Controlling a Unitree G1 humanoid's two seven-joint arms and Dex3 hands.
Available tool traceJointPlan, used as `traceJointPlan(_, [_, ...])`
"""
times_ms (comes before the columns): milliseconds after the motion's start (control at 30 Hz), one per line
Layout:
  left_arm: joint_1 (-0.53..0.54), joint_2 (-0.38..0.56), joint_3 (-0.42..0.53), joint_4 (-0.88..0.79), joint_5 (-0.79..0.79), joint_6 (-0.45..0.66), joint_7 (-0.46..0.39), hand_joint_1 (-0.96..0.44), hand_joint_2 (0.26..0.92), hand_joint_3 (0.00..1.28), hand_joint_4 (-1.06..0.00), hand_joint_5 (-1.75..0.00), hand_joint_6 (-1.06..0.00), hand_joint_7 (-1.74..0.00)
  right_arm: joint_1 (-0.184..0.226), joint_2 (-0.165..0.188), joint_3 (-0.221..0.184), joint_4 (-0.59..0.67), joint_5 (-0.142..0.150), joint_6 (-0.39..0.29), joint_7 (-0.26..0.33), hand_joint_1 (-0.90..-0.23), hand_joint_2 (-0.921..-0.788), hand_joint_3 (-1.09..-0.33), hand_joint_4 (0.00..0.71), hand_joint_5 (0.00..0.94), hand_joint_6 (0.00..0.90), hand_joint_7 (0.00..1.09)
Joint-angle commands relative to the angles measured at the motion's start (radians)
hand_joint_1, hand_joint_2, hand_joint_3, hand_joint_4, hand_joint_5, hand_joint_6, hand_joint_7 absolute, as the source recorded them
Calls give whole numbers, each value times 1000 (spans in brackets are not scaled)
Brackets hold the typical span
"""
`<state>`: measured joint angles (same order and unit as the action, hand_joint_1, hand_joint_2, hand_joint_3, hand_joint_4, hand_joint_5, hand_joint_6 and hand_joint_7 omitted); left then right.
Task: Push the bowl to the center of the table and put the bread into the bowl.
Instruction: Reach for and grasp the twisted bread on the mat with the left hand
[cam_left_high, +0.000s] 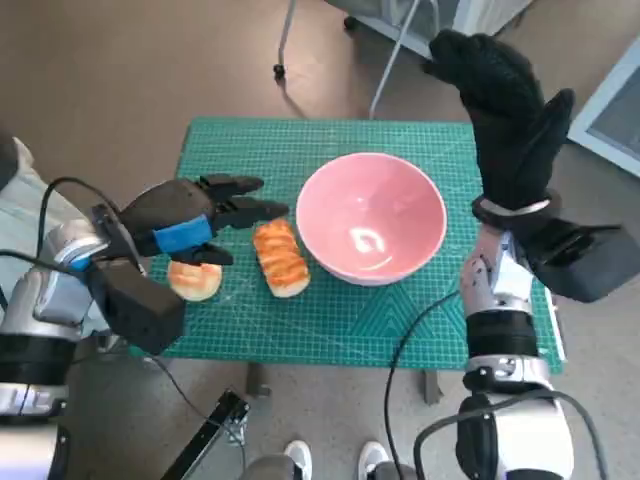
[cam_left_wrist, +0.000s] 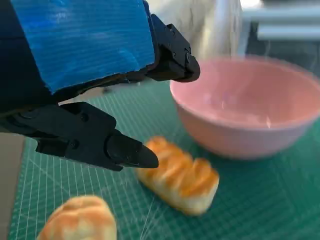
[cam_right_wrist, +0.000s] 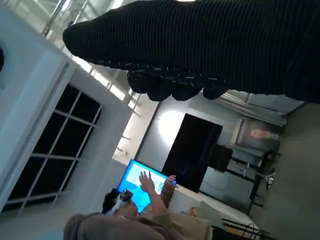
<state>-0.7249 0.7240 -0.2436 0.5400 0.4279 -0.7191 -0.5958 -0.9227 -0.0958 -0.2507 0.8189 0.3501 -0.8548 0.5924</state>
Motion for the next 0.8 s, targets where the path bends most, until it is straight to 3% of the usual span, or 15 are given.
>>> traceJointPlan(33, [-56, -10, -54, 65, 64, -38, 18, -160, 838, 5, -331, -1, -452, -88, 46, 14, 13, -45, 21, 24, 16, -649, -921, -729, 341, 0, 11, 836])
traceJointPlan(267, [-102, -30, -114, 146, 153, -60, 71, -152, 840, 4, -332, -1, -453, -89, 77, 21, 27, -105, 38, 40, 26, -657, -921, -731, 337, 0, 3, 845])
traceJointPlan(533, [-136, -65, -173, 219, 235, -46, 132, -154, 842, 3, -331, 0, -451, -88, 86, 19, 25, -104, 55, 40, 42, -663, -921, -727, 333, 0, -1, 842])
traceJointPlan(800, [-173, -105, -230, 283, 296, -38, 182, -162, 846, 4, -341, -5, -454, -91, 91, 17, 18, -92, 48, 32, 38, -671, -921, -723, 333, 0, -1, 842])
